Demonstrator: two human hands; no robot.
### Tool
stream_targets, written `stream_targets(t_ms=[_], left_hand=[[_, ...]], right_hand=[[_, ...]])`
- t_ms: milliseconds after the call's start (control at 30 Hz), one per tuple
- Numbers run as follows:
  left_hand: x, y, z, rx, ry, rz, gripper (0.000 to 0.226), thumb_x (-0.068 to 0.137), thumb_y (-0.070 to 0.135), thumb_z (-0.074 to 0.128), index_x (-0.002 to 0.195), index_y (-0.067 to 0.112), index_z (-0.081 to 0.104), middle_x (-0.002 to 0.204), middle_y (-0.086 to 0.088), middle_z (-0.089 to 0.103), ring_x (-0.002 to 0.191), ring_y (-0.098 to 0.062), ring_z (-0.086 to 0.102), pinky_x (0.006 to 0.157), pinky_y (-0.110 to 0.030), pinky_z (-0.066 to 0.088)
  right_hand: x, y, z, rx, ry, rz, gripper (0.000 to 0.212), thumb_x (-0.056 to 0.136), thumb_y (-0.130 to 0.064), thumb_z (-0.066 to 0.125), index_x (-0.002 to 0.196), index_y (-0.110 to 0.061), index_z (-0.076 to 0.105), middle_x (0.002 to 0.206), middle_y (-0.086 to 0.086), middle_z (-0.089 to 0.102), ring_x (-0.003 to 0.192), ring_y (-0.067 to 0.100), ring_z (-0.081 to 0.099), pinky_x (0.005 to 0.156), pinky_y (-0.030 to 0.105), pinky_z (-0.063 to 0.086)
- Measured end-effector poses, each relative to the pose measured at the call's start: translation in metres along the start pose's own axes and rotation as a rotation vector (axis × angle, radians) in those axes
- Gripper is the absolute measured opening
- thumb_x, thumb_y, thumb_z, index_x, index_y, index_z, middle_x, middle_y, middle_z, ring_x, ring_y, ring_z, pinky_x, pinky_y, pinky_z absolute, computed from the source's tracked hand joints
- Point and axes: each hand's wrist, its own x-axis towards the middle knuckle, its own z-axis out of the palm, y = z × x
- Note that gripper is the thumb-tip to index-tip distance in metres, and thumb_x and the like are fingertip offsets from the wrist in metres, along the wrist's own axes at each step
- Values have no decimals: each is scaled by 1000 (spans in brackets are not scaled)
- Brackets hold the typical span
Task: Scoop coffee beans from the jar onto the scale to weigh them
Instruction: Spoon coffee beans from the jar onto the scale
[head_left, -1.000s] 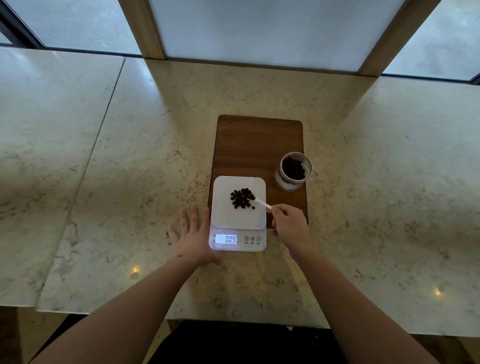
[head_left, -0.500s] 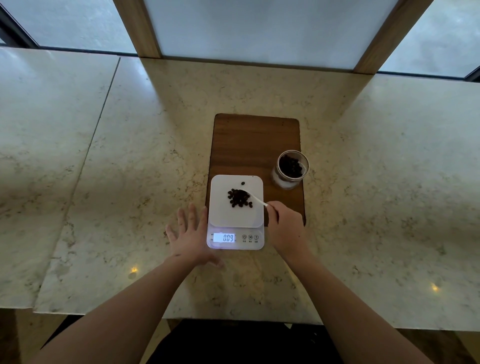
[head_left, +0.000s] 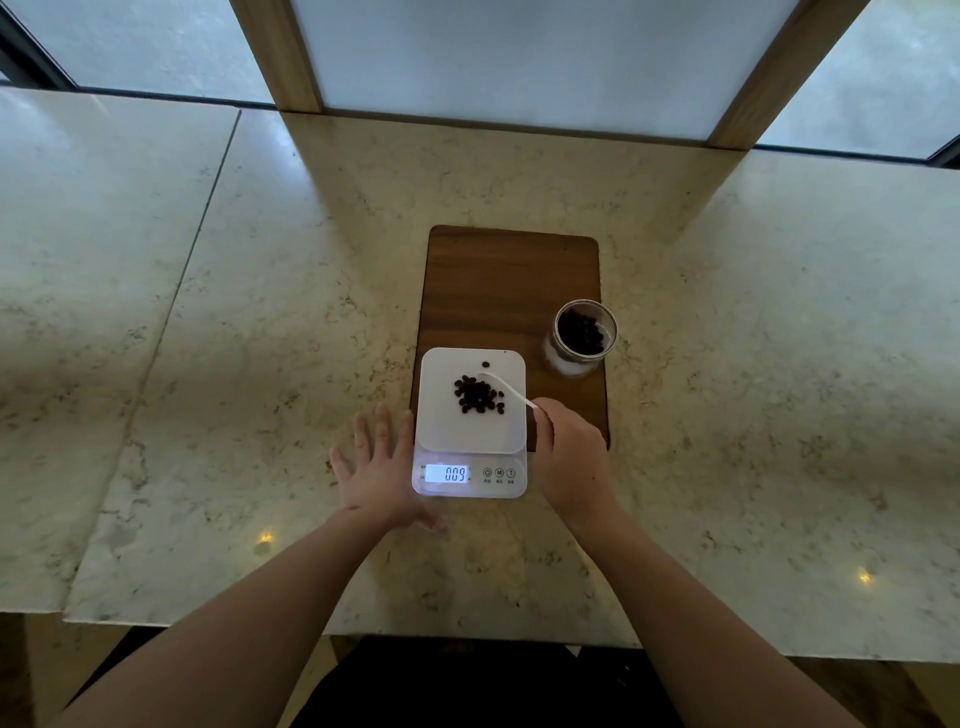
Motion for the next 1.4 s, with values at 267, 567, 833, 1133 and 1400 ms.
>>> stream_targets(t_ms=[267,567,833,1133,1400], left_hand=[[-2,1,-2,-10,-3,4,161,51,77,82,146,30,-39,152,-8,-48,136,-35,-48,113,-72,-16],[1,-1,1,-11,-8,7,162,48,81,80,141,32,-44,150,-7,-50,134,-34,-51,112,-72,-17],[7,-5,5,-16,5,6,165,43,86,78,129,37,-54,146,-4,-56,127,-31,-58,108,-71,-21],[3,-3,2,-23,-7,8,162,47,82,80,135,35,-48,149,-5,-53,132,-32,-54,109,-71,-20],[5,-4,2,-30,2,11,161,45,84,78,134,36,-47,149,-4,-51,134,-32,-51,110,-71,-19]], right_hand=[[17,-3,2,4,-21,58,36,104,-26,36,85,-9,61,70,4,63,62,21,57,55,42,51],[35,-6,5,-29,-21,140,38,104,-30,36,91,-9,65,76,4,67,68,22,62,61,44,56],[24,-4,1,-21,-91,76,32,104,-18,39,87,-9,64,71,5,64,61,22,57,55,41,51],[15,-4,-8,-68,42,105,26,103,-15,45,92,-7,67,63,0,59,50,14,51,45,28,41],[-13,-3,-3,-75,51,213,22,102,-13,49,98,-5,69,61,-3,55,48,10,46,43,23,33]])
